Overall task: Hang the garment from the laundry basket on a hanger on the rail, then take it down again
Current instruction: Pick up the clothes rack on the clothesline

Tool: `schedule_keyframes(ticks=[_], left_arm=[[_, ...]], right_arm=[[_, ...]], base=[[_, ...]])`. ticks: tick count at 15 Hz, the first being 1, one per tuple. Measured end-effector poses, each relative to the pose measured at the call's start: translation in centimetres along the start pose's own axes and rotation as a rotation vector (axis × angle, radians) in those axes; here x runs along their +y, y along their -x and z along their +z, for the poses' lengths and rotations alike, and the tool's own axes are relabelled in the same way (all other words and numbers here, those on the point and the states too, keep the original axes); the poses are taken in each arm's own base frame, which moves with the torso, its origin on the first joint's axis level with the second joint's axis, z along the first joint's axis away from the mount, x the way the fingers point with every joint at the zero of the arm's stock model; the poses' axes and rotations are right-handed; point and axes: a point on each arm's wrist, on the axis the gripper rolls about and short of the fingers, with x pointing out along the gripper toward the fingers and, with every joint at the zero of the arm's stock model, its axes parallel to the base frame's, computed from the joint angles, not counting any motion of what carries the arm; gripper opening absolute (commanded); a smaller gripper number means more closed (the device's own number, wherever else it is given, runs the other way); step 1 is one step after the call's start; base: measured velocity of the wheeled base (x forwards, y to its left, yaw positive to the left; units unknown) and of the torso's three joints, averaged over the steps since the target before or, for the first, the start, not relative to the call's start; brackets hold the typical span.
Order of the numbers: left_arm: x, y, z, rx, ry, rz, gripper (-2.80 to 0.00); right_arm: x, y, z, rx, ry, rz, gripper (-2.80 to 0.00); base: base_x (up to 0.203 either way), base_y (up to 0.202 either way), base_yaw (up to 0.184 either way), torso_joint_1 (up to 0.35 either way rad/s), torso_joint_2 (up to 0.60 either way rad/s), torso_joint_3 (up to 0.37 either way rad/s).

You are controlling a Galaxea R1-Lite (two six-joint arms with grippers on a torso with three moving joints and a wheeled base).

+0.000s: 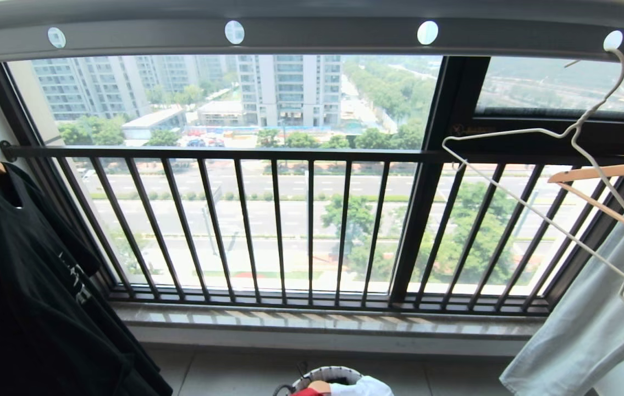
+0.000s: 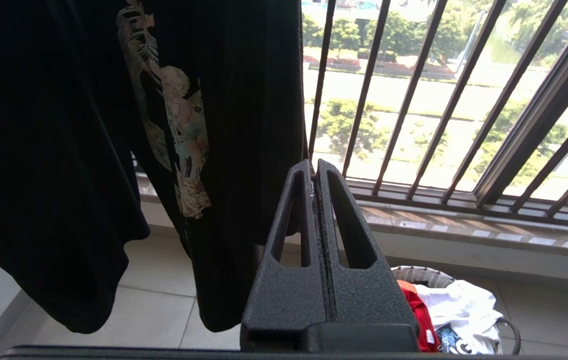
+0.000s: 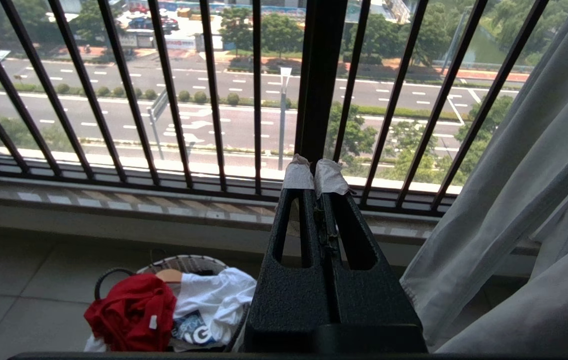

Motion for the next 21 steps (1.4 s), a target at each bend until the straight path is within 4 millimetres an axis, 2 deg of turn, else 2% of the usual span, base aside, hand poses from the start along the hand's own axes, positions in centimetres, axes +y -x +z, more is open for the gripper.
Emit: schedule_keyframes(ticks=[21], left_arm=[[0.0,0.0,0.0,0.0,0.0,0.0,-2.8]], right_arm=[[0.0,0.0,-0.01,0.001,0.004,0.0,-2.8]], base=[[0.0,0.0,0.0,0.0,0.0,0.0]])
